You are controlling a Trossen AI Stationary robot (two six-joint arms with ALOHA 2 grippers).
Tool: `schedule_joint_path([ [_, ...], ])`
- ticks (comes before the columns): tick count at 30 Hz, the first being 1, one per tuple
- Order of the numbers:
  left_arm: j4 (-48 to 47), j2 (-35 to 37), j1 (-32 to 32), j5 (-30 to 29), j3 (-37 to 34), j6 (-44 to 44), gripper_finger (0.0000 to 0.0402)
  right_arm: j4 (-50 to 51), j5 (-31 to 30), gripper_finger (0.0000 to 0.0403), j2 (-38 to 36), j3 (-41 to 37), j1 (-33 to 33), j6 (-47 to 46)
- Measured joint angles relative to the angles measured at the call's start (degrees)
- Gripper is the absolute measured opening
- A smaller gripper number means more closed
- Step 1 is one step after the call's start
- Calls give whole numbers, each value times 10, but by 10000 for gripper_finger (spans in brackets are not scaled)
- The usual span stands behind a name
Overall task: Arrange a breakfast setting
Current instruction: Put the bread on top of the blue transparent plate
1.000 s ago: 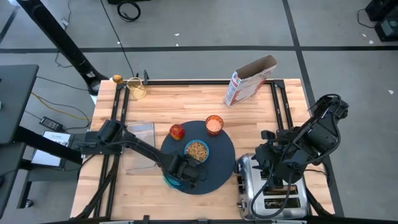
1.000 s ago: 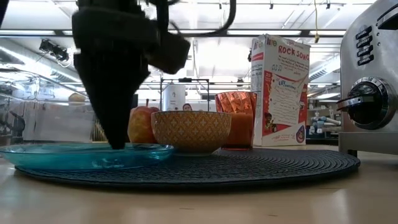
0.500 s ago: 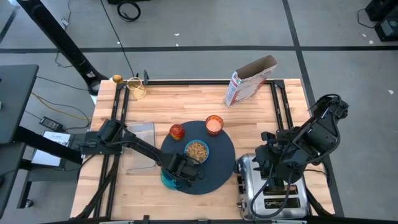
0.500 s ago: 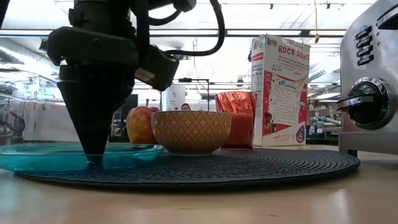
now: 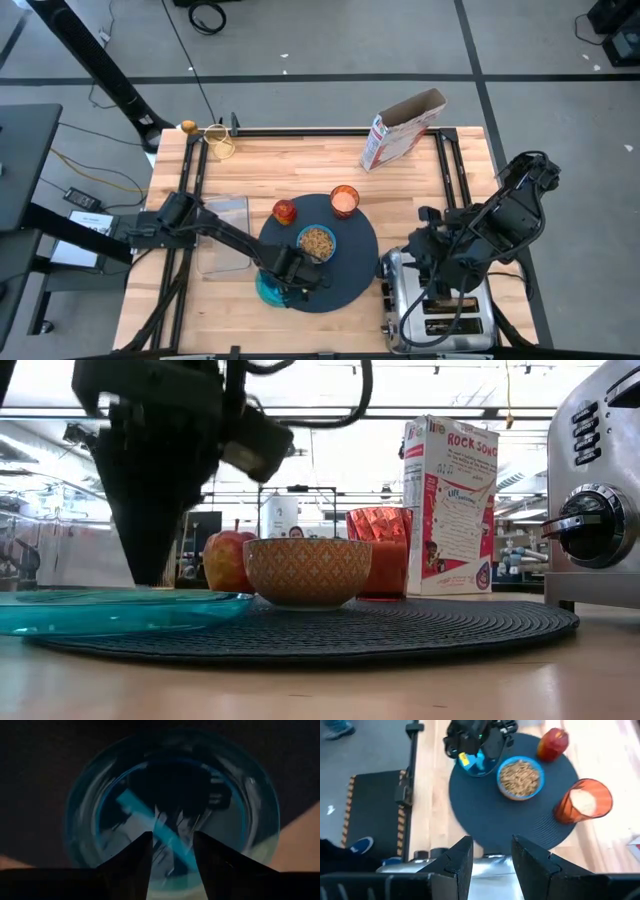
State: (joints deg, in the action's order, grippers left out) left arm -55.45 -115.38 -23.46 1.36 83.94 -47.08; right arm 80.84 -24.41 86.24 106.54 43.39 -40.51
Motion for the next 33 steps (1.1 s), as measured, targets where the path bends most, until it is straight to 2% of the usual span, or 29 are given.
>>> schedule_joint_path([
  [3, -38, 3, 0, -1, 31, 8, 149, 0, 8, 140, 0, 0, -10, -1],
  [6, -58, 19, -7, -7, 57, 6, 149, 1, 66, 140, 0, 0, -19, -11],
  [8, -42, 37, -18, -36, 68, -12, 149, 1, 114, 140, 4, 0, -10, -51],
  [12, 60, 69, -47, -103, 73, -26, 149, 13, 174, 140, 24, 0, 49, -148],
  [19, 259, 90, -77, -165, 73, 30, 149, 48, 210, 145, 74, 0, 164, -259],
  [24, 334, 90, -77, -176, 73, 42, 149, 97, 210, 170, 90, 0, 184, -289],
  [28, 366, 93, -77, -180, 73, 41, 149, 92, 194, 186, 88, -28, 188, -280],
  [33, 413, 100, -80, -183, 73, 42, 149, 93, 242, 182, 88, -90, 183, -267],
])
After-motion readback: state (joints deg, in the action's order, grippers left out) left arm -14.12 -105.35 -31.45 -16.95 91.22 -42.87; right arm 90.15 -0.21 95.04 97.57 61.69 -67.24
